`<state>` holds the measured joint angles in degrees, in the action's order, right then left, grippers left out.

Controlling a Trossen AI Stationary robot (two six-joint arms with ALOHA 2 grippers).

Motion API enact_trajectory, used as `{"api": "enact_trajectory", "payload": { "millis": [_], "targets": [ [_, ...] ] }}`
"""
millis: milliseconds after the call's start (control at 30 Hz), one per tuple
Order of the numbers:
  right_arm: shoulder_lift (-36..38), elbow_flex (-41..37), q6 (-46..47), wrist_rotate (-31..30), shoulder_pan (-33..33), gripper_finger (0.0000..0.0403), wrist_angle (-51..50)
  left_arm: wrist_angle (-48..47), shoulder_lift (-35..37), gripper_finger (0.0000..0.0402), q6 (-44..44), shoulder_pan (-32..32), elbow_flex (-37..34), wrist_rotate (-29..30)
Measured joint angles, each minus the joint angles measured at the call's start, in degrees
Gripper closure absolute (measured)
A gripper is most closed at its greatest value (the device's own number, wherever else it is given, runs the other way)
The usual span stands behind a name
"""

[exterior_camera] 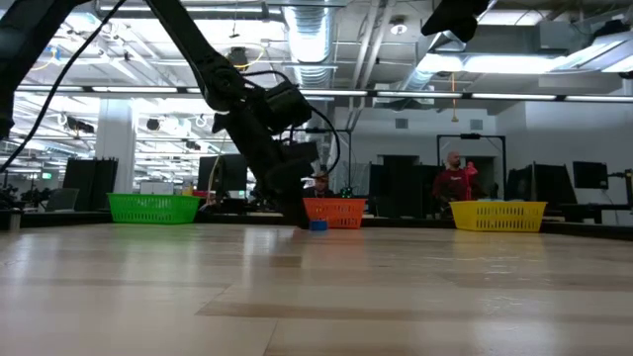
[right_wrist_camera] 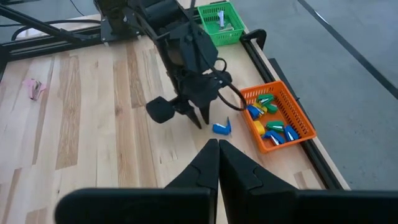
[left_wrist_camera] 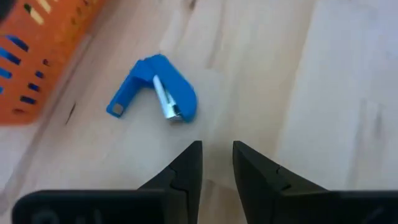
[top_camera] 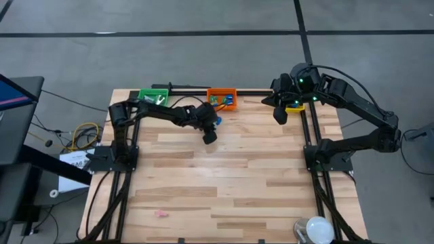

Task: Pick and place Stapler, Stapler remover, tape
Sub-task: Put the blue stapler into the orange bin

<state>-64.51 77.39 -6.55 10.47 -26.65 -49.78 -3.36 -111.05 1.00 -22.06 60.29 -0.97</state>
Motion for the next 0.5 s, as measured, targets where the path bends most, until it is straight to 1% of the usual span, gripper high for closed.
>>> {"api": "enact_trajectory", "payload": {
  "millis": [167,267,367,500],
  "targets": [
    [0.0,0.0,0.0,0.0,0.0,0.0403,0.0,-1.2,2.5,0.0321,0.2,1.2,0.0,0.3],
    [0.0,0.0,0.0,0.0,0.0,0.0403,0.1,-1.1,4.6,0.0321,2.1,1.4,0.0,1.6],
    [0.0,0.0,0.0,0.0,0.0,0.0403,0.1,-1.1,5.9,0.0321,3.5,1.0,0.0,3.9],
    [0.0,0.0,0.0,0.0,0.0,0.0403,0.1,-0.8,6.4,0.0321,3.1,-0.3,0.0,4.3]
  ]
}}
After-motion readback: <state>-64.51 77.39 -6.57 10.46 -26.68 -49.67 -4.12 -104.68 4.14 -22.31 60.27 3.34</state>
